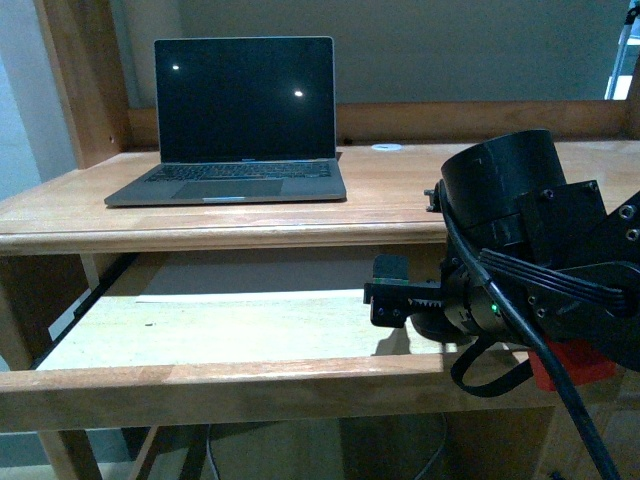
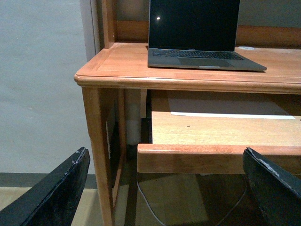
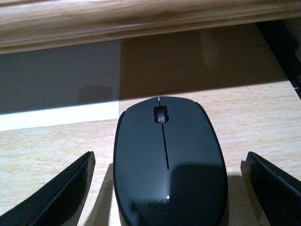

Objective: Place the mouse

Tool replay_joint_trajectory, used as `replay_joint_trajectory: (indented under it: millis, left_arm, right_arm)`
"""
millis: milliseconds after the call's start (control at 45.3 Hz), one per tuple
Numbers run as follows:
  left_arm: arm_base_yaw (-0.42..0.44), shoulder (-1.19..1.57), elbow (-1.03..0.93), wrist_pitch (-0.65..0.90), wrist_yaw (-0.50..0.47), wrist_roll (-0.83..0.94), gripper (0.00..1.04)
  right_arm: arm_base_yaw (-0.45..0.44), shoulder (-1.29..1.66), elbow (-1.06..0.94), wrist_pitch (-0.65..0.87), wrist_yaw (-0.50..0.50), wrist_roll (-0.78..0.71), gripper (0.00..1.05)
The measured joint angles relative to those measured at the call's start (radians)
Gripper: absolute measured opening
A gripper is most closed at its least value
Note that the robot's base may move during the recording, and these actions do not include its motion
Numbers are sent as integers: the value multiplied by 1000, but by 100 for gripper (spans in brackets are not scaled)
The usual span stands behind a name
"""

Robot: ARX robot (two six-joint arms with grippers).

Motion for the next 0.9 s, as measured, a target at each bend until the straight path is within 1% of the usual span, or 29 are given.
replay_joint_trajectory:
  millis: [309,375,397,530,596,794,905]
  left_arm:
    - [0,0,0,0,0,0,98]
    - [0,0,0,0,0,0,98]
    - [0,0,0,0,0,0,98]
    - [0,0,0,0,0,0,98]
    - [0,0,0,0,0,0,98]
    - [0,0,0,0,0,0,98]
    - [0,0,0,0,0,0,98]
  right_arm:
    - [-6,76,101,-80,-10,-18,98]
    - [-6,83,113,-90,-2,-26,88]
    - [-8,85,115,-92,-6,-29,82]
    - [-12,87,121,-100,-8,-37,66]
    - [-13,87,121,-99,-9,-38,64]
    - [-18,87,116,-74,-21,-44,63]
    - [-20,45,47,-27,-38,-57,63]
